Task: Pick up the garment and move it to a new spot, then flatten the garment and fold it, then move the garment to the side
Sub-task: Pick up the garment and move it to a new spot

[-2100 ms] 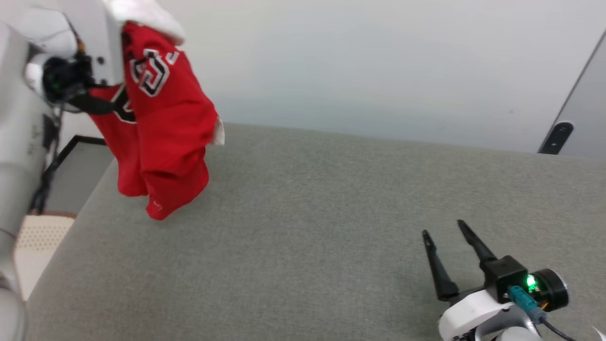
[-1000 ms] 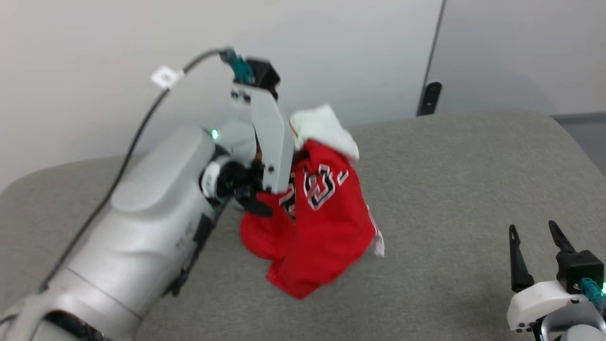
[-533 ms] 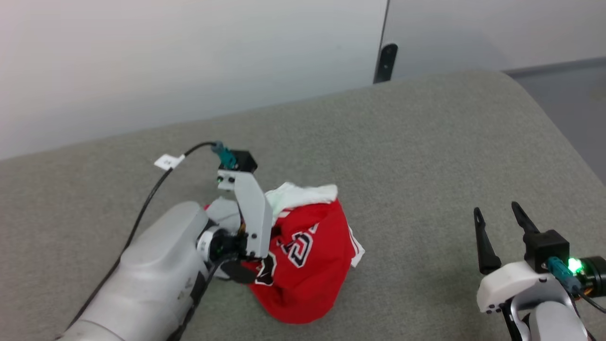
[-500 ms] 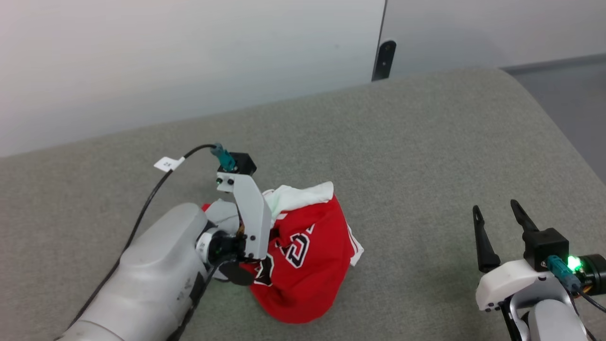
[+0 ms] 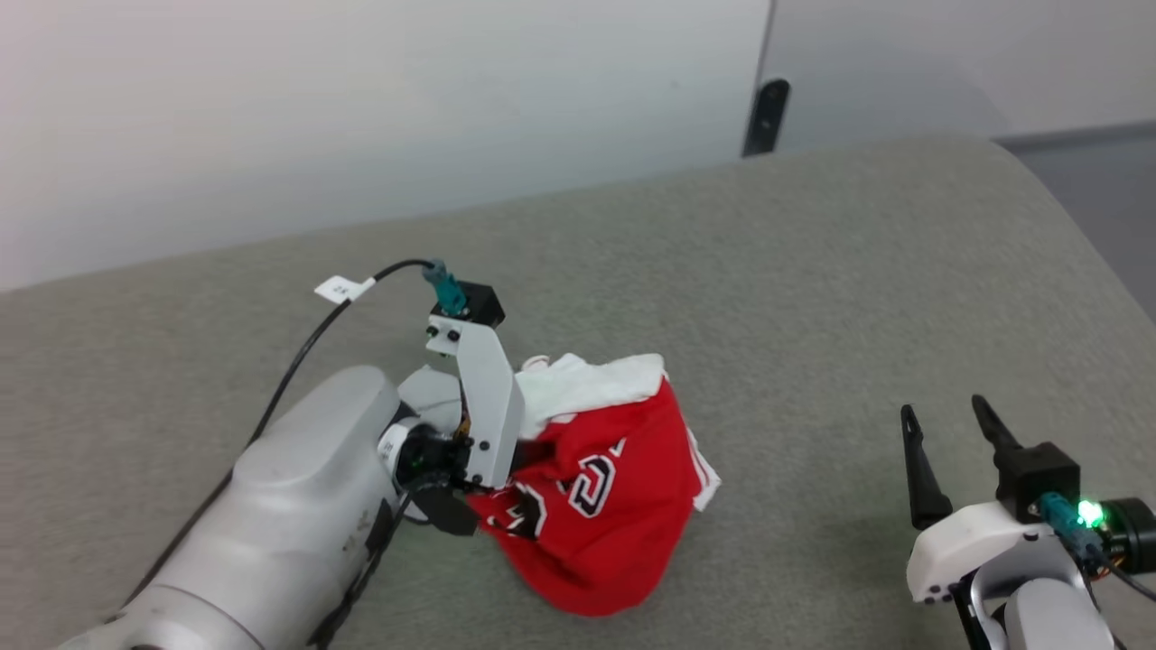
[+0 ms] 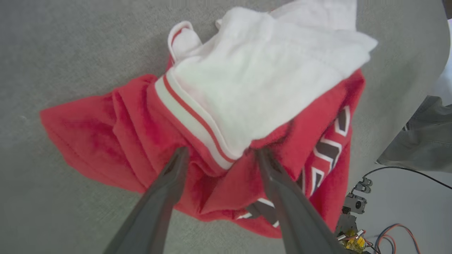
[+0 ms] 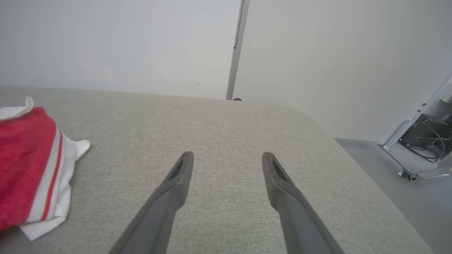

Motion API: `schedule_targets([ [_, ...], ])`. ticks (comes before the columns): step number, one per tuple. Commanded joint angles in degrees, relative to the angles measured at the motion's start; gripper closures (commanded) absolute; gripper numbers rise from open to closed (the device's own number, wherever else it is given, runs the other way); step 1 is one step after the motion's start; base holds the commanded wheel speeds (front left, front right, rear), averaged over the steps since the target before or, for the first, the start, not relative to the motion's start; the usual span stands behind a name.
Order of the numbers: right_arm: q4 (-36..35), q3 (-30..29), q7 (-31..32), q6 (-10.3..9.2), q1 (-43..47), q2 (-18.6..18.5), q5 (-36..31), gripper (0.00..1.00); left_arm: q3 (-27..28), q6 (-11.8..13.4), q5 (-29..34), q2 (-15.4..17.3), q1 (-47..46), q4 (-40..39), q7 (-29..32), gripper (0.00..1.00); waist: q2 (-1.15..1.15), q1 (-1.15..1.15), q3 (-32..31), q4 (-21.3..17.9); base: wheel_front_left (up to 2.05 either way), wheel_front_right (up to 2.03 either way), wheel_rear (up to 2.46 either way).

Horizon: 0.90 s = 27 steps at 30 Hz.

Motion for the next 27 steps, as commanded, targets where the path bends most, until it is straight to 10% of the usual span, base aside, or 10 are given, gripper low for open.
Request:
schedule_targets([
  [1, 0.43, 0.03, -0.33, -0.08, 1.25, 0.06, -0.36, 0.00, -0.07, -0.46, -0.06, 0.07, -0.53, -0.43, -0.06, 0.00, 0.00, 0.00, -3.15, 3.29, 0.00, 0.00, 0.00],
  [13, -2.00, 1.19, -0.41, -0.08, 4.62, 0.04, 1.44, 0.00, 0.96, -0.89, 0.79, 2.16, 0.72, -5.86, -6.58, 0.00, 0.00, 0.00, -6.78, 11.46, 0.00, 0.00, 0.00],
  [27, -12.78, 3.03, -0.54, -0.08, 10.74, 0.05, 8.03, 0.00, 4.78, -0.68, 5.18, 10.47, 6.93, -17.46, -29.86, 0.00, 0.00, 0.00, -8.86, 17.79, 0.00, 0.00, 0.00],
])
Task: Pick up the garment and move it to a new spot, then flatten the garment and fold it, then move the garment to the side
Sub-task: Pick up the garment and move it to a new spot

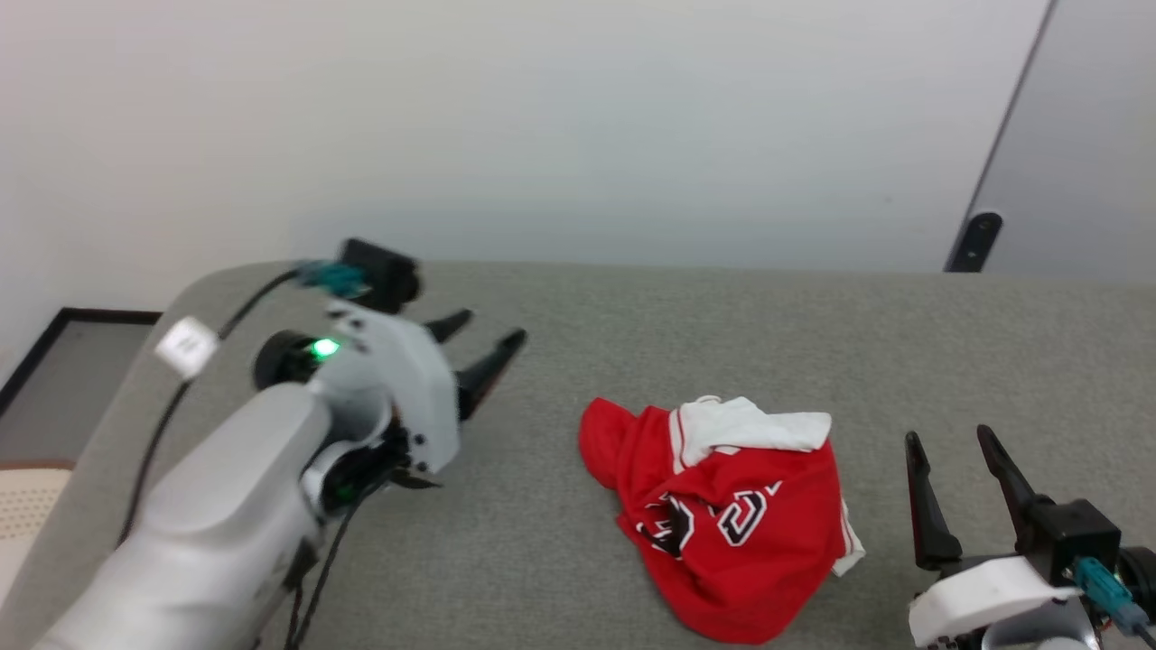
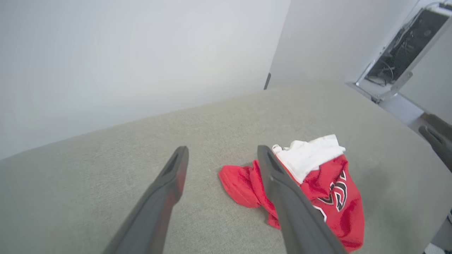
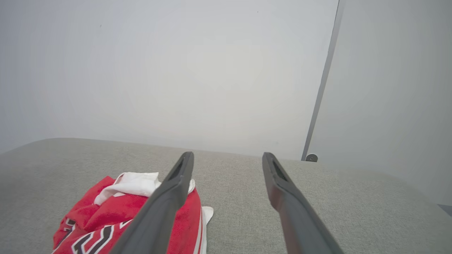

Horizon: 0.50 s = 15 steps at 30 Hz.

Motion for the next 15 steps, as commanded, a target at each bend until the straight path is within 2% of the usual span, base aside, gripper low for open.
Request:
schedule_targets([
  [1, -1.49, -0.05, -0.23, -0.08, 1.83, 0.02, 0.62, 0.00, 1.42, 1.05, 0.95, 1.56, 2.85, -1.68, -4.45, 0.00, 0.00, 0.00, -0.78, 1.73, 0.00, 0.00, 0.00],
  [4, -2.72, -0.04, -0.23, -0.08, 2.46, 0.06, 0.68, 0.00, 2.07, 2.64, 2.72, 3.32, 5.17, -3.57, -9.22, 0.00, 0.00, 0.00, -0.85, 1.99, 0.00, 0.00, 0.00],
  [10, -5.21, 1.36, -0.24, -0.08, 4.57, 0.06, -1.03, 0.00, 4.79, 9.33, 6.85, 7.70, 15.07, -10.40, -23.25, 0.00, 0.00, 0.00, -1.31, 1.72, 0.00, 0.00, 0.00],
  [12, -5.09, 1.54, -0.24, -0.08, 5.32, 0.04, -1.36, 0.00, 6.82, 11.67, 5.84, 8.03, 19.48, -12.63, -25.60, 0.00, 0.00, 0.00, -1.53, 1.52, 0.00, 0.00, 0.00],
  [15, -4.93, 1.45, -0.24, -0.08, 6.11, 0.06, -1.66, 0.00, 9.08, 13.42, 6.30, 8.56, 25.12, -15.70, -26.85, 0.00, 0.00, 0.00, -1.96, 1.58, 0.00, 0.00, 0.00],
])
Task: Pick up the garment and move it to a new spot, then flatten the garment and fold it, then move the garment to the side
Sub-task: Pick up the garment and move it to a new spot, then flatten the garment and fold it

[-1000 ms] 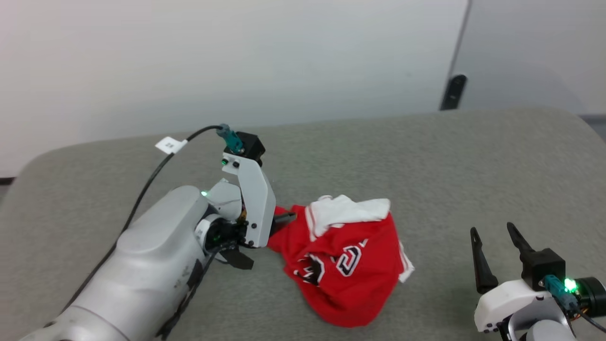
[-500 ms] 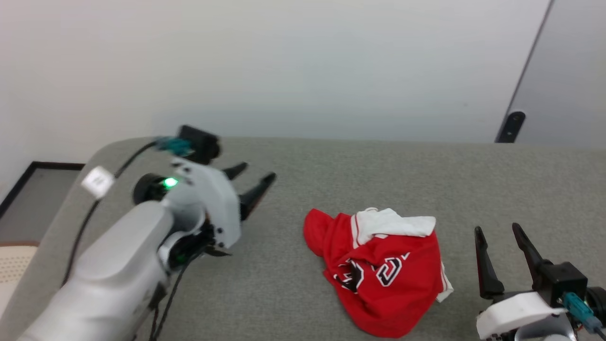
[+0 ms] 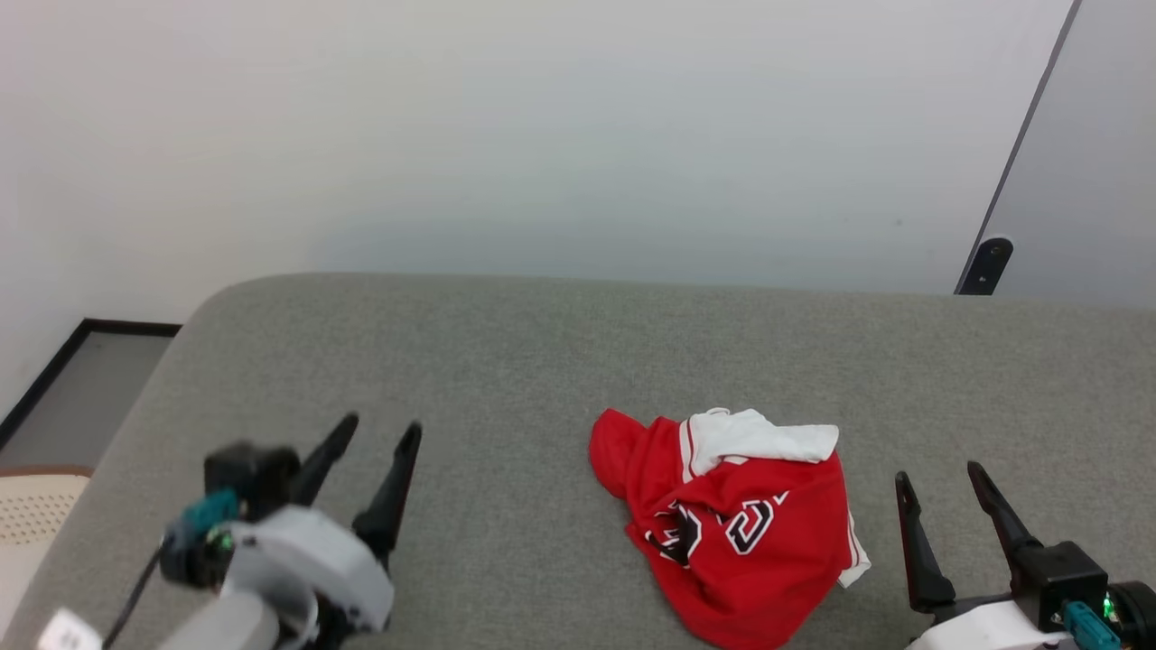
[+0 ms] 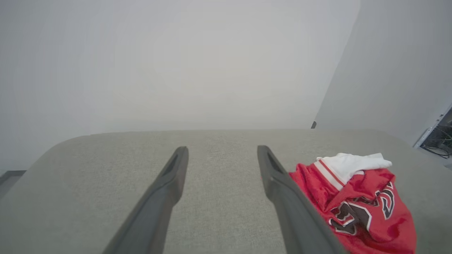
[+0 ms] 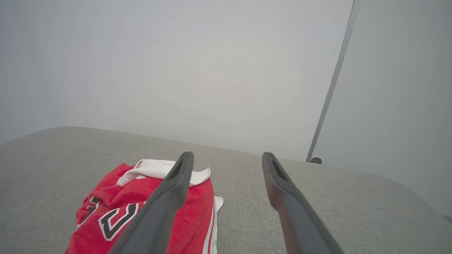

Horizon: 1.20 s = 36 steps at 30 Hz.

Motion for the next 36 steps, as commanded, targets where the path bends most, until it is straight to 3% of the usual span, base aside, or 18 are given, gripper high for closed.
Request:
schedule_targets([
  [1, 0.02, -0.11, -0.24, -0.08, 0.77, 0.01, -0.11, 0.00, 0.94, 0.62, 0.76, 0.14, 2.26, -1.05, -0.42, 0.00, 0.00, 0.00, -0.28, 0.05, 0.00, 0.00, 0.00],
  [6, 0.20, -0.80, -0.25, -0.08, 2.30, 0.01, -0.54, 0.00, 10.10, 1.48, 5.75, -2.58, 11.00, -6.54, -0.43, 0.00, 0.00, 0.00, -1.44, 0.28, 0.00, 0.00, 0.00],
  [10, 0.18, -2.00, -0.25, -0.08, 3.92, 0.00, -1.07, 0.00, 17.16, -0.49, 12.92, -5.85, 17.64, -9.05, -0.46, 0.00, 0.00, 0.00, -2.70, 0.83, 0.00, 0.00, 0.00],
  [16, -0.20, -4.78, -0.25, -0.08, 6.59, 0.03, -1.29, 0.00, 24.53, -6.56, 20.38, -10.82, 24.14, -8.64, -0.47, 0.00, 0.00, 0.00, -4.87, 2.38, 0.00, 0.00, 0.00],
  [22, 0.68, -7.72, -0.25, -0.08, 7.47, 0.01, -2.93, 0.00, 27.62, -11.40, 27.06, -12.68, 27.23, -4.47, -0.48, 0.00, 0.00, 0.00, -5.66, 3.10, 0.00, 0.00, 0.00],
  [28, 1.68, -10.47, -0.25, -0.08, 7.11, 0.01, -4.04, 0.00, 31.35, -12.83, 28.86, -14.76, 27.26, -0.54, -0.48, 0.00, 0.00, 0.00, -5.81, 3.19, 0.00, 0.00, 0.00],
  [36, 2.20, -10.83, -0.25, -0.08, 6.10, 0.02, -4.18, 0.00, 38.06, -13.21, 31.26, -18.34, 28.38, -0.94, -0.48, 0.00, 0.00, 0.00, -5.50, 1.82, 0.00, 0.00, 0.00],
])
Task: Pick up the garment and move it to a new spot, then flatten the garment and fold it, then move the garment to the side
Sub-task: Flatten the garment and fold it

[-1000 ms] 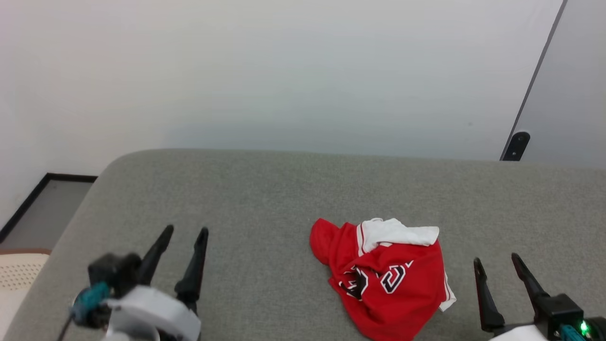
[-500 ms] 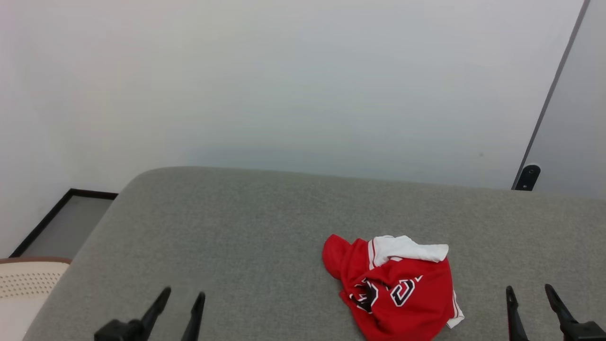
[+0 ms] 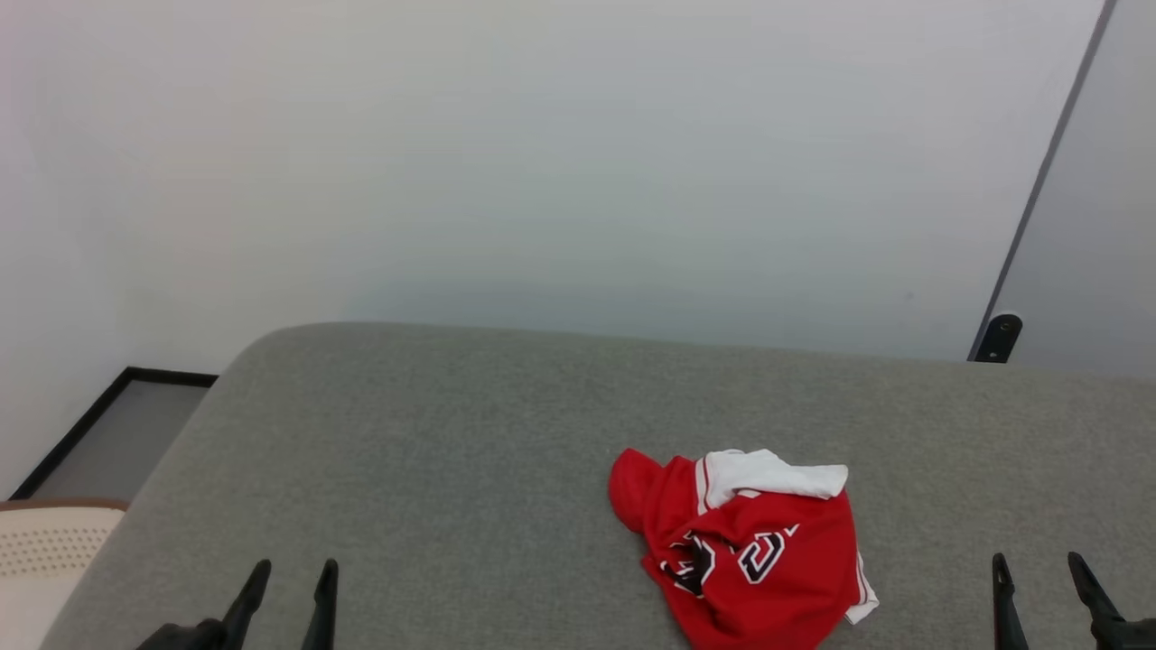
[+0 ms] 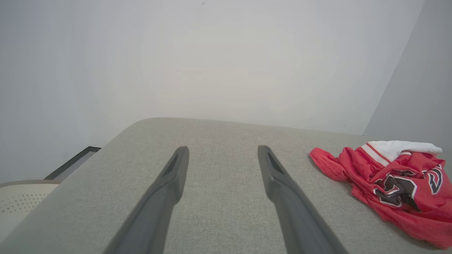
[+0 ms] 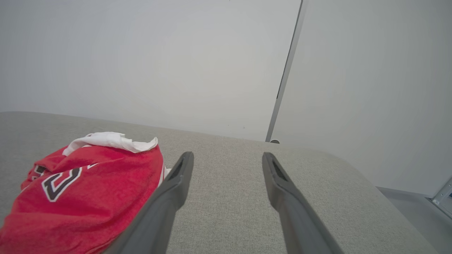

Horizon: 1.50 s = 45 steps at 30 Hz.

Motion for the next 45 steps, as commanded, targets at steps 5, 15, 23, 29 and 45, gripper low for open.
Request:
schedule_targets([
  [5, 0.09, 1.90, -0.25, -0.08, -0.79, 0.03, -0.05, 0.00, 2.71, -0.42, 2.45, -2.72, 1.35, -1.61, -0.06, 0.00, 0.00, 0.00, 0.57, -2.37, 0.00, 0.00, 0.00],
  [15, -0.14, 3.79, -0.25, -0.08, 0.75, 0.02, 0.82, 0.00, 4.81, -0.46, 5.25, -5.49, 2.01, -3.44, -0.07, 0.00, 0.00, 0.00, 0.89, -4.60, 0.00, 0.00, 0.00],
  [23, -0.33, 3.82, -0.25, -0.08, 0.97, 0.03, 1.03, 0.00, 5.16, -0.48, 4.95, -6.07, 3.03, -4.41, -0.07, 0.00, 0.00, 0.00, 1.01, -4.31, 0.00, 0.00, 0.00],
  [29, -0.33, 4.22, -0.25, -0.08, 0.44, 0.02, 1.05, 0.00, 4.39, -0.48, 4.71, -5.61, 2.49, -4.07, -0.07, 0.00, 0.00, 0.00, 1.19, -4.26, 0.00, 0.00, 0.00],
  [45, 0.18, 2.48, -0.25, -0.08, -3.32, 0.04, -0.59, 0.00, -11.11, -0.48, -3.40, 1.78, -10.99, -1.60, 6.33, 0.00, 0.00, 0.00, 7.20, -14.97, 0.00, 0.00, 0.00],
])
